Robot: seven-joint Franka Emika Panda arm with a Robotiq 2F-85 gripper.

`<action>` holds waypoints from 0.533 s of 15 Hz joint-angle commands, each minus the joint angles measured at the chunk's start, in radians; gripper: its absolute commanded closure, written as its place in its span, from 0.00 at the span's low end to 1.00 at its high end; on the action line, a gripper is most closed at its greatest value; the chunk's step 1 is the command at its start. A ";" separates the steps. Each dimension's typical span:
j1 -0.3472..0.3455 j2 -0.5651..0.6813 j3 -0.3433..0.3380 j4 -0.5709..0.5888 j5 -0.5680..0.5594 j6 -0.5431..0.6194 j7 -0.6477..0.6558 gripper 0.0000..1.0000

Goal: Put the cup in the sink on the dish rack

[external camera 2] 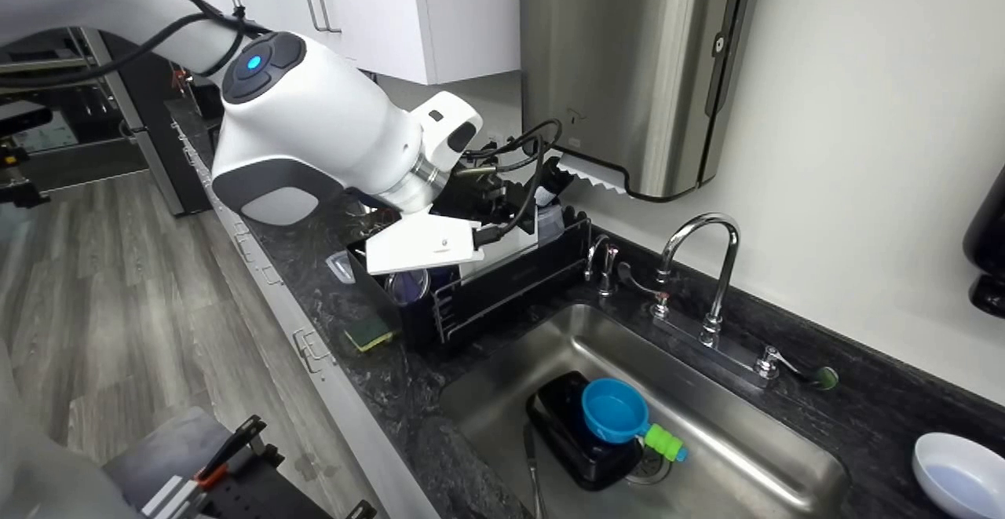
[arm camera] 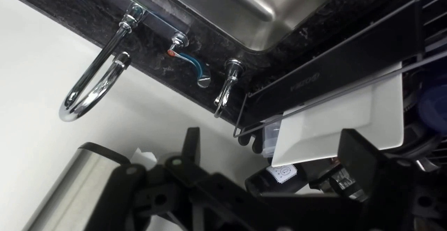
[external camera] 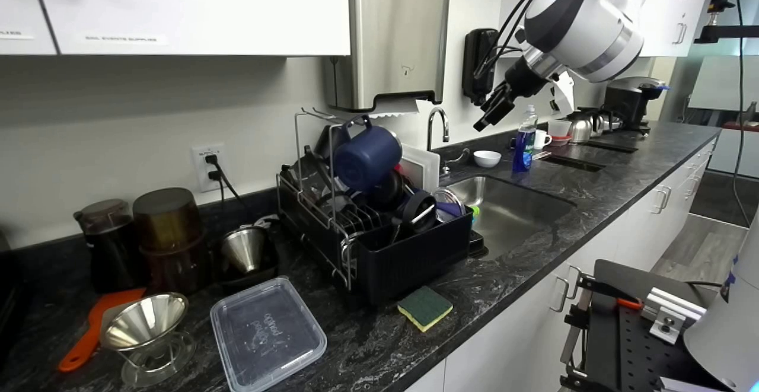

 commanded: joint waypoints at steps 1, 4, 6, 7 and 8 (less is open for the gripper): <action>-0.090 -0.029 0.057 0.003 -0.063 -0.117 0.022 0.00; -0.117 -0.061 0.072 0.011 -0.103 -0.190 0.040 0.00; -0.076 -0.086 0.002 0.000 -0.272 -0.220 0.165 0.00; -0.082 -0.092 -0.004 0.002 -0.333 -0.236 0.206 0.00; -0.068 -0.105 -0.030 0.006 -0.411 -0.258 0.266 0.00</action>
